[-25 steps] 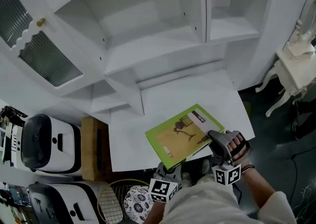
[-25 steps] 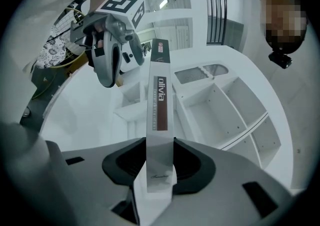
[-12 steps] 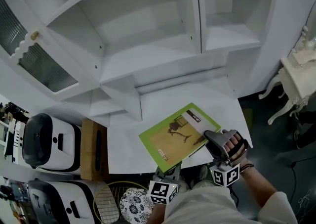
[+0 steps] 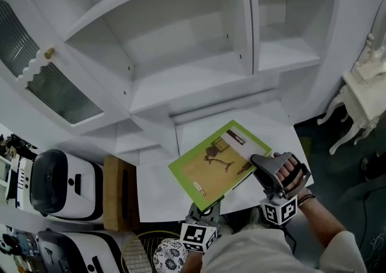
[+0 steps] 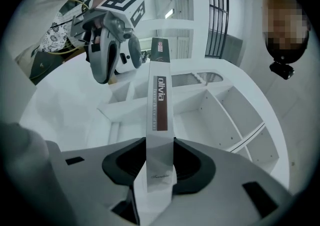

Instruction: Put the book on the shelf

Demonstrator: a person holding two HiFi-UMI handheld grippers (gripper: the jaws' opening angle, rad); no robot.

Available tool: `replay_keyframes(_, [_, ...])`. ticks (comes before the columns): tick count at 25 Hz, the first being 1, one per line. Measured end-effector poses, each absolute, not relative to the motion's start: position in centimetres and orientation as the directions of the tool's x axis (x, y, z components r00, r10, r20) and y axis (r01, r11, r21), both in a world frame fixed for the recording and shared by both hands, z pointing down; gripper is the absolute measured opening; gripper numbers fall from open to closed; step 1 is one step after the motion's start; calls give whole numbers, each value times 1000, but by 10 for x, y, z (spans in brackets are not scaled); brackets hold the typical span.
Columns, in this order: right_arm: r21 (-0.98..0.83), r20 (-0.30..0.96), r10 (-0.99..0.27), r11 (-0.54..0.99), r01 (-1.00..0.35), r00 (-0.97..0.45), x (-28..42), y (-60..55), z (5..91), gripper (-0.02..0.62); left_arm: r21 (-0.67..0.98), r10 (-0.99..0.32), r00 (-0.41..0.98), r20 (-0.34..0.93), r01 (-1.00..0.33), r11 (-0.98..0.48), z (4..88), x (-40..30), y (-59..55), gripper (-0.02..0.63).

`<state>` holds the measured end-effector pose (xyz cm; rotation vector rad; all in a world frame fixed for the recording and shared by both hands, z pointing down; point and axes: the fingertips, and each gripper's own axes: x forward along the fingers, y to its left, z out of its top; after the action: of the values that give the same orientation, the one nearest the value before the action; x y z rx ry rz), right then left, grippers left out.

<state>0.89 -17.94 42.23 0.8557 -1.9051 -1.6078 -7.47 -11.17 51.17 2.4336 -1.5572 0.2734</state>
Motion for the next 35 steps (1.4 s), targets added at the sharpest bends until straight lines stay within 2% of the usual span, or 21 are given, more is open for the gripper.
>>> replay_keyframes(16, [989,-128,-732,-45,-140,-669,-35,-201,351,161,137,-849,458,264,-889,-437,493,-107,-118,3])
replay_keyframes(35, [980,-195,-747,-121,-159,-636,-58,-240,305,160,129,-853,447,270,-894,-428,498,-126,-117,3])
